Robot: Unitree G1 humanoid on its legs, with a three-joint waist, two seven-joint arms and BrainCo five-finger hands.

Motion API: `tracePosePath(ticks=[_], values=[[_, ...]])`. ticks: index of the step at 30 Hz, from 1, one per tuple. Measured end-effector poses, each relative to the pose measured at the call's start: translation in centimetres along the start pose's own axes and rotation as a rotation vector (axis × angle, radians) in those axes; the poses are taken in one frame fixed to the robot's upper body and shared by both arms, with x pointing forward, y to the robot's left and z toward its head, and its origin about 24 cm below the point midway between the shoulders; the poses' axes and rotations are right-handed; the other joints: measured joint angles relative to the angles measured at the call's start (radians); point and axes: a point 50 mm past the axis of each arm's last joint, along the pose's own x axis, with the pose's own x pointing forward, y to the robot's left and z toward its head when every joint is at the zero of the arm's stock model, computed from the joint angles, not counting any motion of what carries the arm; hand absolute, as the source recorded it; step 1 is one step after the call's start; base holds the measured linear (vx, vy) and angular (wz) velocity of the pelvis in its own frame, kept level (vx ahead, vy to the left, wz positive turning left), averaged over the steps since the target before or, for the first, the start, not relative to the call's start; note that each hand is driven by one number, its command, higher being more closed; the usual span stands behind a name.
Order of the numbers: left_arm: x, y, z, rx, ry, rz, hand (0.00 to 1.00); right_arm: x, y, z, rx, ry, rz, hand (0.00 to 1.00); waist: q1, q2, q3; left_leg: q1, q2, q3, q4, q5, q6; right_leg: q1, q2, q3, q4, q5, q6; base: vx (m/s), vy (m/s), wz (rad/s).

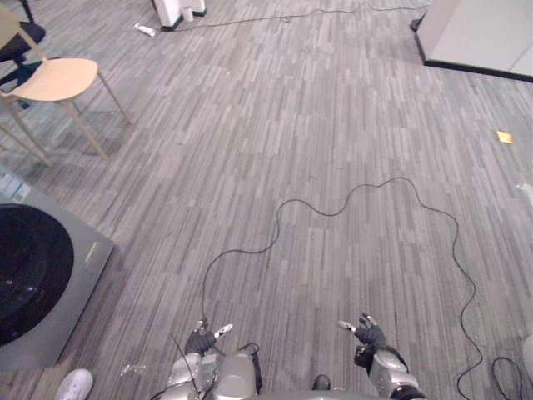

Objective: Organize washtable

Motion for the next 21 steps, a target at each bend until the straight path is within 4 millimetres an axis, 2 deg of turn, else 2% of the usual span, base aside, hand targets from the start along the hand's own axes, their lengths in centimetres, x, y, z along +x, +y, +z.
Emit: tracePosePath(ticks=[1, 2, 4, 5, 6, 7, 8, 9, 10, 11, 12, 13, 14, 15, 16, 17, 18, 19, 20, 21], values=[[0.0, 0.0, -0.2, 0.015, 0.010, -0.012, 0.00, -0.1, 0.1, -0.4, 0.001, 0.013, 0.008, 0.00, -0.003, -0.012, 0.002, 0.023, -0.003, 0.006, 0.000, -0.022, 0.018, -0.063, -0.031, -0.011, 0.174, -0.035, -0.008, 0.04, 0.071, 0.02], [-0.1, -0.2, -0.4, 0.028, 0.021, -0.021, 0.00, -0.2, 0.1, -0.9, 0.000, 0.027, 0.008, 0.00, -0.004, -0.020, 0.001, 0.041, -0.009, 0.005, 0.002, -0.033, 0.020, -0.091, -0.053, -0.026, 0.267, -0.039, -0.015, 0.07, 0.119, 0.15], [-0.6, 0.9, -1.2, 0.068, 0.043, -0.007, 0.00, -0.8, 0.1, -2.7, -0.025, 0.079, 0.016, 0.00, -0.009, -0.041, -0.015, 0.116, -0.034, -0.010, -0.012, -0.067, 0.017, -0.125, -0.125, -0.068, 0.484, 0.017, -0.028, 0.12, 0.119, 0.21], [-0.7, 1.2, -1.5, 0.075, 0.051, -0.002, 0.00, -0.8, 0.2, -2.9, -0.026, 0.087, 0.019, 0.00, -0.015, -0.044, -0.017, 0.132, -0.043, -0.015, -0.022, -0.070, 0.020, -0.136, -0.145, -0.077, 0.524, 0.035, -0.030, 0.20, 0.102, 0.34], [-1.0, 1.4, -1.9, 0.086, 0.063, 0.001, 0.00, -0.8, 0.4, -3.1, -0.025, 0.093, 0.023, 0.00, -0.031, -0.055, -0.024, 0.174, -0.054, -0.038, -0.051, -0.069, 0.031, -0.166, -0.179, -0.091, 0.615, 0.114, -0.036, 0.24, 0.092, 0.38], [-1.0, 1.4, -1.8, 0.091, 0.059, -0.001, 0.00, -0.8, 0.4, -3.1, -0.024, 0.094, 0.023, 0.00, -0.037, -0.053, -0.024, 0.184, -0.055, -0.050, -0.055, -0.067, 0.034, -0.179, -0.188, -0.103, 0.647, 0.096, -0.035, 0.28, 0.076, 0.44], [-1.0, 1.5, -1.7, 0.097, 0.057, -0.001, 0.00, -0.8, 0.4, -3.1, -0.022, 0.094, 0.022, 0.00, -0.037, -0.049, -0.023, 0.199, -0.051, -0.060, -0.068, -0.065, 0.034, -0.195, -0.193, -0.131, 0.680, 0.028, -0.038, 0.31, 0.049, 0.44], [-1.0, 1.6, -1.8, 0.103, 0.062, -0.002, 0.00, -0.8, 0.3, -2.9, -0.021, 0.090, 0.020, 0.00, -0.046, -0.033, -0.019, 0.216, -0.038, -0.082, -0.083, -0.060, 0.029, -0.209, -0.185, -0.190, 0.660, -0.062, -0.041, 0.35, 0.037, 0.54], [-1.1, 1.5, -2.1, 0.100, 0.068, -0.003, 0.00, -0.7, 0.2, -2.7, -0.023, 0.084, 0.018, 0.00, -0.053, -0.010, -0.005, 0.241, -0.024, -0.098, -0.104, -0.056, 0.021, -0.221, -0.152, -0.224, 0.596, -0.114, -0.045, 0.29, 0.016, 0.45], [-1.1, 1.5, -2.0, 0.099, 0.065, -0.005, 0.00, -0.7, 0.1, -2.7, -0.023, 0.081, 0.016, 0.00, -0.053, -0.002, -0.001, 0.251, -0.022, -0.108, -0.115, -0.053, 0.016, -0.238, -0.132, -0.227, 0.551, -0.125, -0.055, 0.30, -0.007, 0.39], [-1.0, 1.3, -2.0, 0.096, 0.069, -0.007, 0.00, -0.5, -0.2, -1.9, -0.020, 0.054, 0.009, 0.00, -0.057, 0.018, 0.009, 0.265, -0.014, -0.126, -0.136, -0.051, 0.013, -0.266, -0.084, -0.218, 0.413, -0.127, -0.059, 0.30, -0.030, 0.51], [-0.9, 1.0, -1.9, 0.091, 0.068, -0.013, 0.00, -0.5, -0.8, -1.6, -0.018, 0.042, -0.005, 0.00, -0.057, 0.033, 0.019, 0.272, -0.009, -0.138, -0.153, -0.042, -0.008, -0.273, -0.035, -0.200, 0.175, -0.090, -0.047, 0.31, -0.045, 0.61], [-0.8, 0.9, -1.9, 0.090, 0.070, -0.013, 0.00, -0.5, -0.9, -1.6, -0.021, 0.044, -0.009, 0.00, -0.056, 0.034, 0.020, 0.276, -0.009, -0.139, -0.160, -0.037, -0.022, -0.277, -0.023, -0.192, 0.074, -0.055, -0.041, 0.35, -0.077, 0.66], [-0.8, 0.8, -2.1, 0.089, 0.082, -0.012, 0.00, -0.5, -1.2, -1.6, -0.018, 0.045, -0.016, 0.00, -0.056, 0.029, 0.026, 0.307, -0.010, -0.145, -0.176, -0.037, -0.051, -0.281, -0.010, -0.176, -0.065, 0.019, -0.038, 0.32, -0.083, 0.43], [-0.8, 0.9, -2.4, 0.090, 0.094, -0.009, 0.00, -0.5, -1.2, -1.7, -0.017, 0.046, -0.016, 0.00, -0.057, 0.026, 0.029, 0.327, -0.010, -0.151, -0.180, -0.041, -0.063, -0.278, -0.007, -0.169, -0.102, 0.049, -0.043, 0.44, -0.146, 0.53], [-0.9, 1.4, -2.7, 0.077, 0.104, 0.008, 0.00, -0.5, -1.1, -1.7, -0.019, 0.048, -0.010, 0.00, -0.057, 0.023, 0.029, 0.364, -0.012, -0.170, -0.187, -0.057, -0.090, -0.274, -0.003, -0.155, -0.138, 0.094, -0.058, 0.48, -0.203, 0.64], [-1.1, 2.0, -3.0, 0.063, 0.112, 0.033, 0.00, -0.7, -0.9, -2.4, -0.021, 0.064, -0.002, 0.00, -0.058, -0.011, 0.023, 0.405, -0.023, -0.197, -0.196, -0.074, -0.118, -0.252, -0.020, -0.147, -0.144, 0.114, -0.074, 0.50, -0.244, 0.76], [-1.1, 2.4, -3.0, 0.063, 0.111, 0.045, 0.00, -1.0, -0.9, -3.0, -0.017, 0.080, -0.002, 0.00, -0.058, -0.025, 0.021, 0.425, -0.029, -0.214, -0.207, -0.081, -0.130, -0.247, -0.037, -0.132, -0.134, 0.164, -0.095, 0.66, -0.346, 0.68], [-1.0, 1.9, -3.2, 0.036, 0.121, 0.047, 0.00, -0.7, -1.3, -2.3, -0.032, 0.064, -0.009, 0.00, -0.054, 0.012, 0.010, 0.449, 0.027, -0.234, -0.216, -0.095, -0.153, -0.263, 0.000, -0.147, -0.048, 0.163, -0.123, 0.55, -0.299, 0.53], [-1.0, 1.6, -3.5, 0.023, 0.130, 0.044, 0.00, -0.6, -1.4, -1.8, -0.031, 0.046, -0.014, 0.00, -0.059, 0.027, 0.011, 0.441, 0.059, -0.243, -0.204, -0.083, -0.174, -0.268, 0.011, -0.175, -0.011, 0.111, -0.142, 0.63, -0.350, 0.47]])
